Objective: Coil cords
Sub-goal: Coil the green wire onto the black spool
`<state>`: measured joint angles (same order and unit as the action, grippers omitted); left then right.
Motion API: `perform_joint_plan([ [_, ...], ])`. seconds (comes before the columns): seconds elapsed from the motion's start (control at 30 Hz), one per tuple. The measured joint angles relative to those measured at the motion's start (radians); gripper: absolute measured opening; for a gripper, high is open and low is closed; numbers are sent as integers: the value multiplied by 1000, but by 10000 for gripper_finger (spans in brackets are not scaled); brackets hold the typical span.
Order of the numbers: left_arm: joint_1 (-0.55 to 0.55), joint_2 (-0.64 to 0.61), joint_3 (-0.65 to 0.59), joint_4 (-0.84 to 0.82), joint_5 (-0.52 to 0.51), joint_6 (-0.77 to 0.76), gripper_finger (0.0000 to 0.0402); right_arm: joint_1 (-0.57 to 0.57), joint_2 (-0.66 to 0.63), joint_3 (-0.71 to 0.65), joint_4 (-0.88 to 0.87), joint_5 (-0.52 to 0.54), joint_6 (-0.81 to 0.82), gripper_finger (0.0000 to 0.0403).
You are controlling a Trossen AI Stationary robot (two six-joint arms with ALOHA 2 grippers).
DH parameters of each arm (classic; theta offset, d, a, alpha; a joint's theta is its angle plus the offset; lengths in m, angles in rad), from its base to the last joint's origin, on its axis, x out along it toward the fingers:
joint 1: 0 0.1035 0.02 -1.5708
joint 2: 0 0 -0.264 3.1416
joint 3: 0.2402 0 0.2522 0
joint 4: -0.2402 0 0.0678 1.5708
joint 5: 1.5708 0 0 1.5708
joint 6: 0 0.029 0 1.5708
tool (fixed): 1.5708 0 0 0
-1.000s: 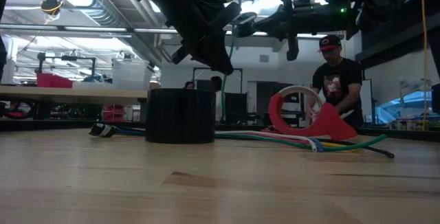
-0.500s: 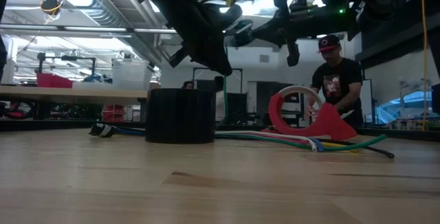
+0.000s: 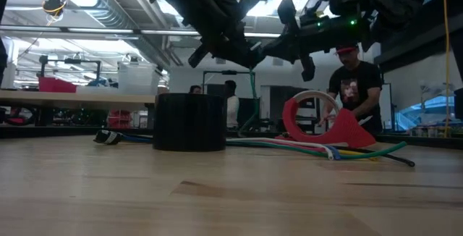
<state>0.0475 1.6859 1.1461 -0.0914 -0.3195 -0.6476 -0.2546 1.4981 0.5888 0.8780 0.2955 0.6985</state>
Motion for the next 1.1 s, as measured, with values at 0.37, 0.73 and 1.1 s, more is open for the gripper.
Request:
perform_joint_plan([
  [0.37, 8, 96, 0, 104, 76, -57, 0, 15, 23, 0, 38, -24, 9, 7],
  [0.73, 5, 96, 14, 189, 96, -60, 0, 12, 23, 0, -37, 1, 5, 7],
  [1.1, 19, 96, 67, 178, 115, -52, 0, 13, 23, 0, -82, 0, 0, 7],
])
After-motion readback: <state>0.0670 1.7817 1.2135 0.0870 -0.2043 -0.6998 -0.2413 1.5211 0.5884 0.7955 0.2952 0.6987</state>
